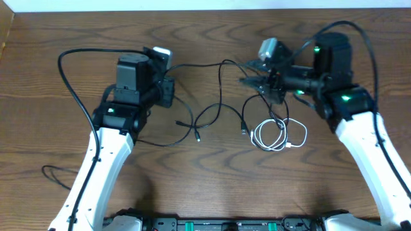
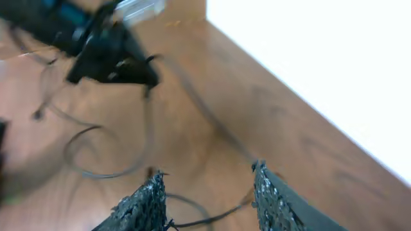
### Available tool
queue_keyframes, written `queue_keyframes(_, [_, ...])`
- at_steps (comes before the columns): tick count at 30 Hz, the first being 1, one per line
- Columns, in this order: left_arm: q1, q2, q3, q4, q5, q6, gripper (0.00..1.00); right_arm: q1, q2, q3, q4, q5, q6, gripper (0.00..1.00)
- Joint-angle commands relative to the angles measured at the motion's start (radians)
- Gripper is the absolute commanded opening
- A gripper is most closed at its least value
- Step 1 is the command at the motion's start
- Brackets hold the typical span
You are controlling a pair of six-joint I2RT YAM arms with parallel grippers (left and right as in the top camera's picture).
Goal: Untangle cables
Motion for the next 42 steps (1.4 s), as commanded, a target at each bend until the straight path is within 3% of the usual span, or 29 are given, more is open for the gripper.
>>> queue_keyframes(1, [0.055,-0.011,0.025,-0.069,-0.025,0.01,0.07,-0.041,-0.032,0.007,0.003,0.222,0.13,0.44])
queue_keyframes(7, [0.082,-0.011,0.025,-0.108,-0.041,0.01,0.07,-0.053,0.0,0.006,-0.005,0.402,0.198,0.53])
queue_keyframes(14, [0.085,-0.011,0.025,-0.134,-0.174,0.01,0.08,-0.054,0.107,0.006,-0.034,0.503,0.261,0.52])
queue_keyframes(26, [0.116,-0.011,0.025,-0.148,-0.214,0.009,0.07,-0.041,0.276,0.006,-0.092,0.288,0.277,0.52])
queue_keyframes(30, [0.116,-0.011,0.025,-0.148,-0.214,0.009,0.08,0.008,0.31,0.006,-0.126,0.239,0.207,0.57])
queue_keyframes(35, [0.116,-0.011,0.025,-0.148,-0.208,0.008,0.07,0.059,0.318,0.006,-0.154,0.298,0.203,0.75])
queue_keyframes(42, [0.116,-0.011,0.025,-0.148,-0.203,0.005,0.07,0.078,0.387,0.003,-0.166,0.391,0.204,0.76])
